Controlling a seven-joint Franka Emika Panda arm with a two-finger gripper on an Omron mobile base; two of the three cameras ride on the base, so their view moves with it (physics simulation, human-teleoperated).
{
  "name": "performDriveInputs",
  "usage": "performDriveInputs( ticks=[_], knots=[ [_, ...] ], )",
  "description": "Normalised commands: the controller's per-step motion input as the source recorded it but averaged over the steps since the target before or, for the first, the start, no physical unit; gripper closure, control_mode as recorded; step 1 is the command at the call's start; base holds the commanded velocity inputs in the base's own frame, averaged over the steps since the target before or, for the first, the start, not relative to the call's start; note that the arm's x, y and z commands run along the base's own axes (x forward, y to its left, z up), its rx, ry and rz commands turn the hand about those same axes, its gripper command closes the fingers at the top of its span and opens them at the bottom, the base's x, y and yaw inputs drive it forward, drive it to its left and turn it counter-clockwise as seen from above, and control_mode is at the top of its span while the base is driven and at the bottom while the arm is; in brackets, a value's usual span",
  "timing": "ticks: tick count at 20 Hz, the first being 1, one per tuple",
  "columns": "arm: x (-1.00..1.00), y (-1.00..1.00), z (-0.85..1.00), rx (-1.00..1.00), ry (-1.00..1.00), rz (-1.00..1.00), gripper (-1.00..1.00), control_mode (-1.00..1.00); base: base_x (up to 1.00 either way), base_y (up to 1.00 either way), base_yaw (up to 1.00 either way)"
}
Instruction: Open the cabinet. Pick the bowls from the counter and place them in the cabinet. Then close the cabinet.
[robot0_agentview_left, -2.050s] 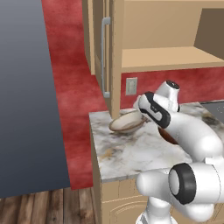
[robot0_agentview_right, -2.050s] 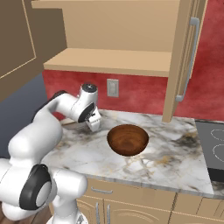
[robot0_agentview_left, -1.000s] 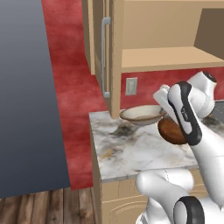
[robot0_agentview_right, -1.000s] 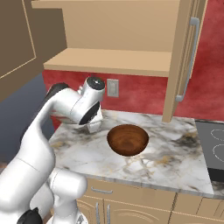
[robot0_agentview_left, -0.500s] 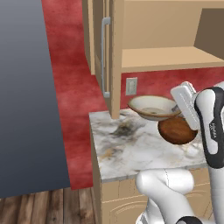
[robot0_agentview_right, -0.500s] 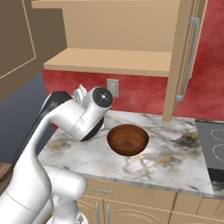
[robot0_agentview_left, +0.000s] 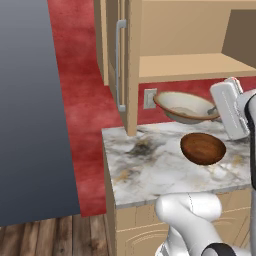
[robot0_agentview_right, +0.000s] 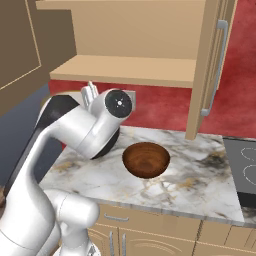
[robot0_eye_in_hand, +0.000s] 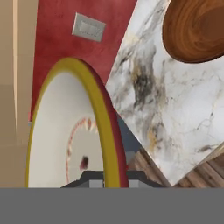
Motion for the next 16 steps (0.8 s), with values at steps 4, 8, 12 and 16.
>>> performDriveInputs(
  ticks=[4,8,12,16],
  knots=[
    [-0.08,-0.14,0.48,0.06,-0.06,0.00,1.00,-1.00,0.00,0.00,0.00],
    [0.00,-0.01,0.36,0.02,-0.04,-0.03,1.00,-1.00,0.00,0.00,0.00],
    [0.05,0.00,0.25,0.00,-0.03,-0.05,1.00,-1.00,0.00,0.00,0.00],
    [0.23,0.00,0.22,0.00,-0.02,-0.04,1.00,-1.00,0.00,0.00,0.00]
  ],
)
